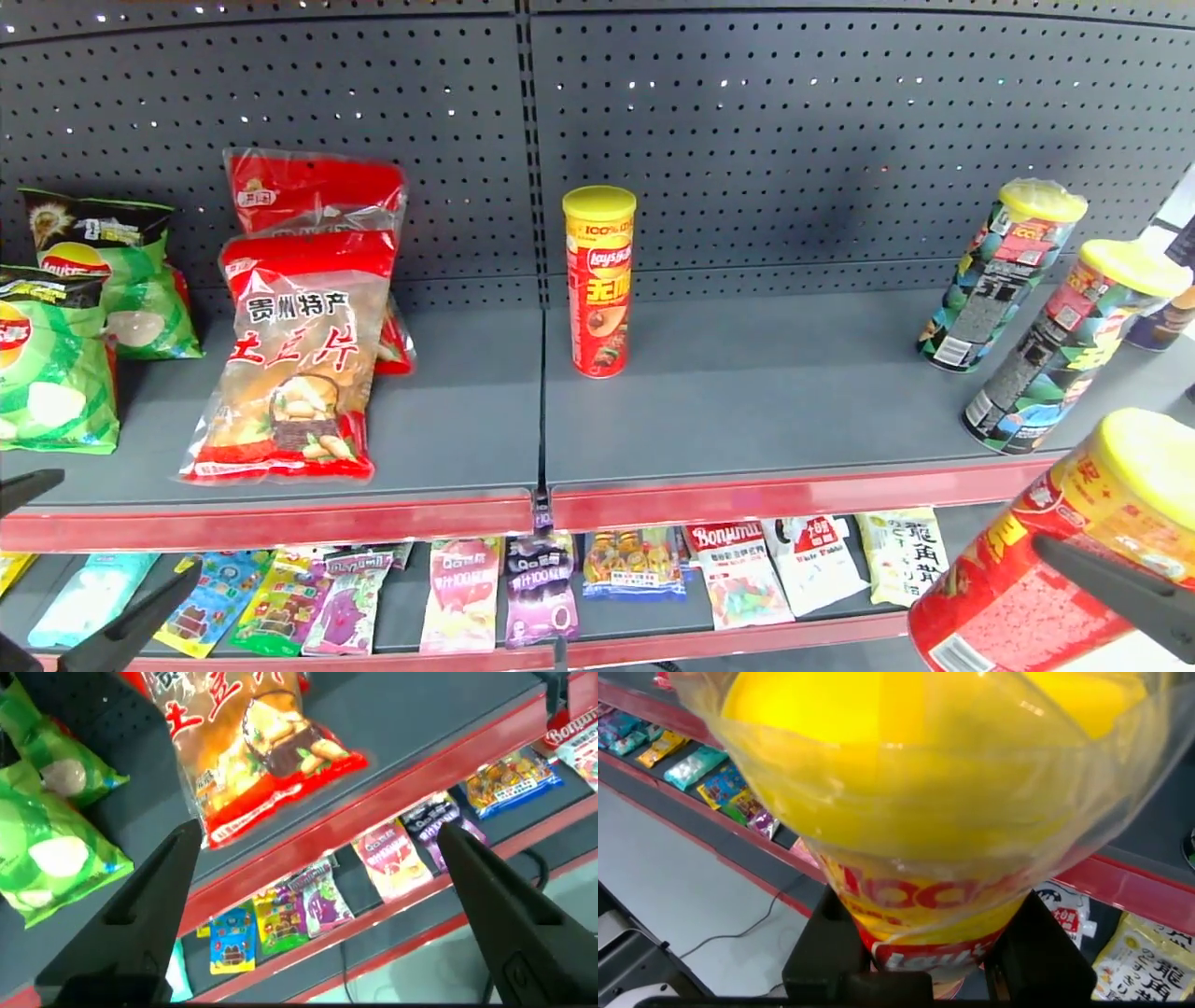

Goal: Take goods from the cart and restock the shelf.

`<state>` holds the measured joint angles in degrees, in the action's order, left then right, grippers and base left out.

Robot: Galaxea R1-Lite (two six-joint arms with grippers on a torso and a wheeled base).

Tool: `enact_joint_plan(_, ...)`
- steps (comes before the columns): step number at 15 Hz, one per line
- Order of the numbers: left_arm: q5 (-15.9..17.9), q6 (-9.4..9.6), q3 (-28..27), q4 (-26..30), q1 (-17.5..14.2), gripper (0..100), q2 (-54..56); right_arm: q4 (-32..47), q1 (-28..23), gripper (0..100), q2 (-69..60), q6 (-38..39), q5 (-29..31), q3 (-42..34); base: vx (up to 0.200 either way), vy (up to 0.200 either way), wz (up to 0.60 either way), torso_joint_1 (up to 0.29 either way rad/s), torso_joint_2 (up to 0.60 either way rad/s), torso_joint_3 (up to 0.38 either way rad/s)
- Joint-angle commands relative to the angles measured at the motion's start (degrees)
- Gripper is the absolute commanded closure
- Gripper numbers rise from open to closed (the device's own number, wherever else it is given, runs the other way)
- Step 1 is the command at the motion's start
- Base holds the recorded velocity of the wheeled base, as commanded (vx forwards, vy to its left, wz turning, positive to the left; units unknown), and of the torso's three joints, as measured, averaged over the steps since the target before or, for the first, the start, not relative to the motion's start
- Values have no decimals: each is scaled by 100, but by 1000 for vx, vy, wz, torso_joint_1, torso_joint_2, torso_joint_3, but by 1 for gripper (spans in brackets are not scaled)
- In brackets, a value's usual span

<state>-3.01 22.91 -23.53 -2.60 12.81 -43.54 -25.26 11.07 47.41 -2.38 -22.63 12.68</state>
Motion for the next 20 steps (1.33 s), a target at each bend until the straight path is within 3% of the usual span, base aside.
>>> enact_joint_plan(1, 11, -5, 15, -4, 2, 0, 48, 3, 1, 100, 23, 0, 4, -20, 200, 0, 0, -12, -2, 7)
enact_joint_plan(5, 90, -14, -47, -22, 11, 0, 13, 3, 1, 100, 40, 0, 4, -2, 50, 0, 0, 2, -1, 1)
enact_joint_plan(9, 934, -41, -55, -13, 20, 0, -110, 3, 36, 100, 23, 0, -49, 15, 0, 0, 0, 0, 0, 0)
enact_joint_plan(11, 1312, -568, -416, -30, 151, 0, -655, 3, 80, 100, 23, 0, -67, 94, 0, 0, 0, 0, 0, 0)
enact_joint_plan(13, 1329, -1095, -1049, -312, 626, 0, -1543, 3, 185, 100, 40, 0, -31, 103, 0, 0, 0, 0, 0, 0)
enact_joint_plan(16, 1391, -1447, -1796, -1463, 1092, 0, -3107, 12, 194, 100, 119, 0, -31, 235, 0, 0, 0, 0, 0, 0)
enact_joint_plan(17, 1435, -1719, -2147, -1463, 1364, 0, -3485, 12, 194, 100, 181, 0, -23, 305, 0, 0, 0, 0, 0, 0)
enact_joint_plan(18, 1496, -1860, -2437, -1481, 1514, 0, -3828, 12, 185, 100, 251, 0, -14, 349, 0, 0, 0, 0, 0, 0)
enact_joint_plan(20, 1804, -1781, -2921, -1533, 1584, 0, -4426, 12, 176, 100, 242, 9, -5, 367, 0, 0, 0, 0, 0, 0)
